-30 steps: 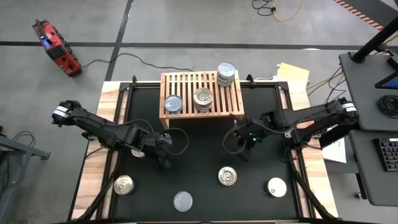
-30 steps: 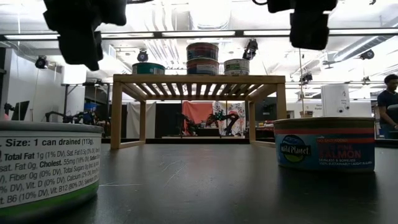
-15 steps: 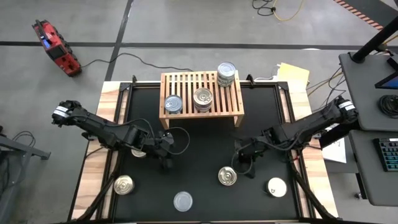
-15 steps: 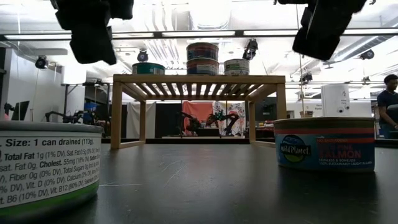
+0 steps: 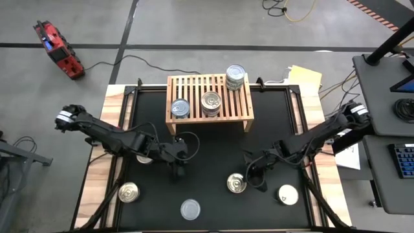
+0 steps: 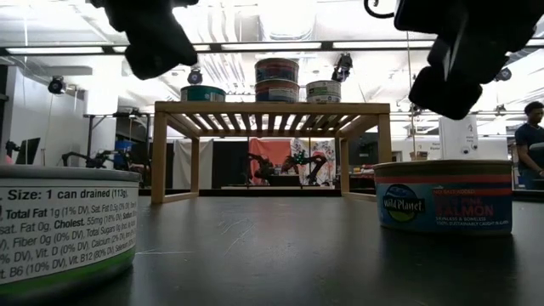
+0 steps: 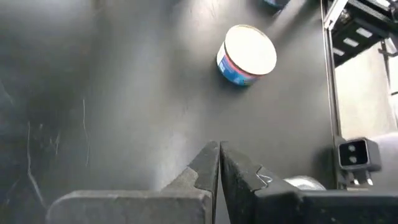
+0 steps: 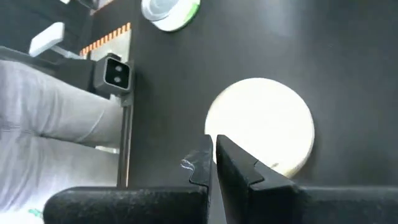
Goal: Stack canned seafood by type on shelf
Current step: Put the blue pink tuna can on the shelf
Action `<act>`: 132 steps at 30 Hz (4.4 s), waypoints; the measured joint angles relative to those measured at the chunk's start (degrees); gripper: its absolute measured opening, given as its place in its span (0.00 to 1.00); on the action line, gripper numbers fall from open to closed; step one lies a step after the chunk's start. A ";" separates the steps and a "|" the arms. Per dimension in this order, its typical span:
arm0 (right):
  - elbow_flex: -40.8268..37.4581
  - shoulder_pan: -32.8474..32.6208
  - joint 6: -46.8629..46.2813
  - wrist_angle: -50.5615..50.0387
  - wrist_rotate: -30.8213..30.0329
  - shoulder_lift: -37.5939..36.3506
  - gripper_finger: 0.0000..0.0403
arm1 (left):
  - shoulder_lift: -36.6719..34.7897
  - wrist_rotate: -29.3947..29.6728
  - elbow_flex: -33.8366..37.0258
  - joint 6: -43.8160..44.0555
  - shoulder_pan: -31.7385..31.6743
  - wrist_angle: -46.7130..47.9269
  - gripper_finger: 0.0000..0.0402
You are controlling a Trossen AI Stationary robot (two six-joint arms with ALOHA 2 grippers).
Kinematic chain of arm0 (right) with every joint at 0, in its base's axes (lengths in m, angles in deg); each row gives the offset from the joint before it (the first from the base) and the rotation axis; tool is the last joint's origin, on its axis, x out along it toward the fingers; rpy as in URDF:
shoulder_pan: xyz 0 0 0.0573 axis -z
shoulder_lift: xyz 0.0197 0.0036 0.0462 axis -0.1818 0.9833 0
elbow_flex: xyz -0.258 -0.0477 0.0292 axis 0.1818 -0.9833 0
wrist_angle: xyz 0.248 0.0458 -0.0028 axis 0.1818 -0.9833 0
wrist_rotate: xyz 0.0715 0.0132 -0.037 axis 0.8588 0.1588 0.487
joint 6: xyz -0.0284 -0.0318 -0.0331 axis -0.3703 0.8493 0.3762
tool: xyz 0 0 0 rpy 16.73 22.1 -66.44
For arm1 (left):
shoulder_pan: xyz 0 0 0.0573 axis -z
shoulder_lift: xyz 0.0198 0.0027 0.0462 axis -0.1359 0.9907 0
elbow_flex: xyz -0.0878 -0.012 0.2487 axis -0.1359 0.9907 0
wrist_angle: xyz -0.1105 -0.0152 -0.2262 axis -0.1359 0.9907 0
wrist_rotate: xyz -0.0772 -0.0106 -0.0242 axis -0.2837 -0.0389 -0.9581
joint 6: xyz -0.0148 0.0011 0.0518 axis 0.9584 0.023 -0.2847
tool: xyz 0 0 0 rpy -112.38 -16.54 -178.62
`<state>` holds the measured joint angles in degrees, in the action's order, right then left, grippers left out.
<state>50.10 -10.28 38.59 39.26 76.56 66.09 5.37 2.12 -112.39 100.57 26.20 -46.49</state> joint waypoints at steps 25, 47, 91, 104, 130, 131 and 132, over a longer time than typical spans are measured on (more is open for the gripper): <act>-4.00 -0.33 1.44 8.25 -2.21 9.43 0.03 | 9.83 -3.29 0.00 -1.33 0.00 -13.30 0.00; -0.73 8.56 1.28 17.39 -7.69 13.21 0.03 | 12.62 -2.82 0.00 -1.32 0.00 -17.60 0.00; 1.59 8.76 7.79 -31.51 -18.83 -4.14 0.03 | 18.73 -3.80 0.00 -13.10 -3.15 -31.67 0.00; -1.79 9.81 -21.65 -19.13 -14.17 -14.66 0.03 | 19.55 -4.47 0.00 -20.70 -3.78 -32.15 0.00; -1.49 9.51 -43.07 1.97 -10.52 6.86 0.03 | 21.78 -20.01 -0.01 -40.19 -8.43 -24.10 0.00; -1.49 9.51 -43.97 2.02 -10.51 6.77 0.03 | 22.02 -19.22 0.00 -40.02 -8.35 -24.41 0.00; -1.49 9.51 -45.28 1.97 -10.51 6.76 0.03 | 22.19 -18.27 0.00 -39.50 -8.30 -24.84 0.00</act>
<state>48.61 -0.77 -6.69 41.23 66.05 72.84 27.56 -16.15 -112.39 61.07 17.90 -71.32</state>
